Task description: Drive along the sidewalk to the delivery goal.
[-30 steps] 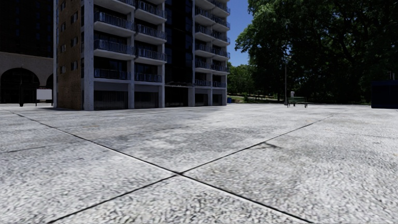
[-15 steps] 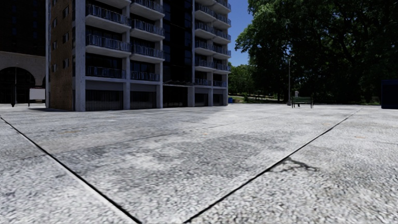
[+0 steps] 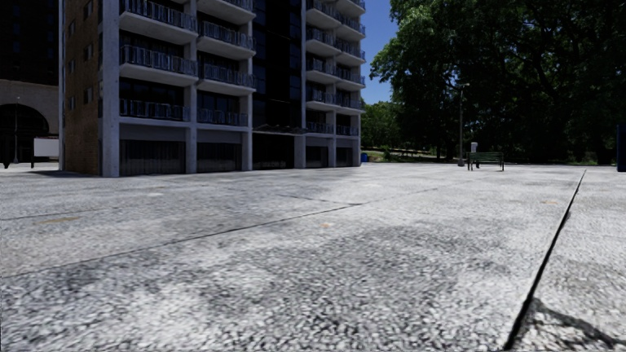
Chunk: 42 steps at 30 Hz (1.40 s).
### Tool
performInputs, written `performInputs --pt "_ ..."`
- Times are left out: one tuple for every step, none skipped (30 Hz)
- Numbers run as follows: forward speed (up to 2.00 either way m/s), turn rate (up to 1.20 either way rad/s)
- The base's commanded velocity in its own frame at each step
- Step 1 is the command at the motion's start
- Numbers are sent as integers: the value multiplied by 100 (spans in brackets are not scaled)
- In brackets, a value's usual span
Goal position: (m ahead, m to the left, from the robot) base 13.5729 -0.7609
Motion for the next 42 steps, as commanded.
performInputs --pt "197 0" --pt "197 0" --pt "197 0" --pt "197 0" --pt "197 0" --pt "197 0" --pt "197 0" --pt "197 0" --pt "197 0" --pt "197 0" --pt "197 0" --pt "197 -4" --pt "197 -4" --pt "197 -5" --pt "197 -6" --pt "197 -9" --pt "197 -16" --pt "197 -24" --pt "197 -26" --pt "197 -26" --pt "197 -25" --pt "197 -9" --pt "197 0" --pt "197 0" --pt "197 0" --pt "197 0" --pt "197 0" --pt "197 0" --pt "197 0" --pt "197 0" --pt "197 0" --pt "197 0" --pt "197 0" --pt "197 0" --pt "197 -5" --pt "197 -19" --pt "197 -28" --pt "197 -30" --pt "197 -29" --pt "197 -23" --pt "197 -15" --pt "197 0"
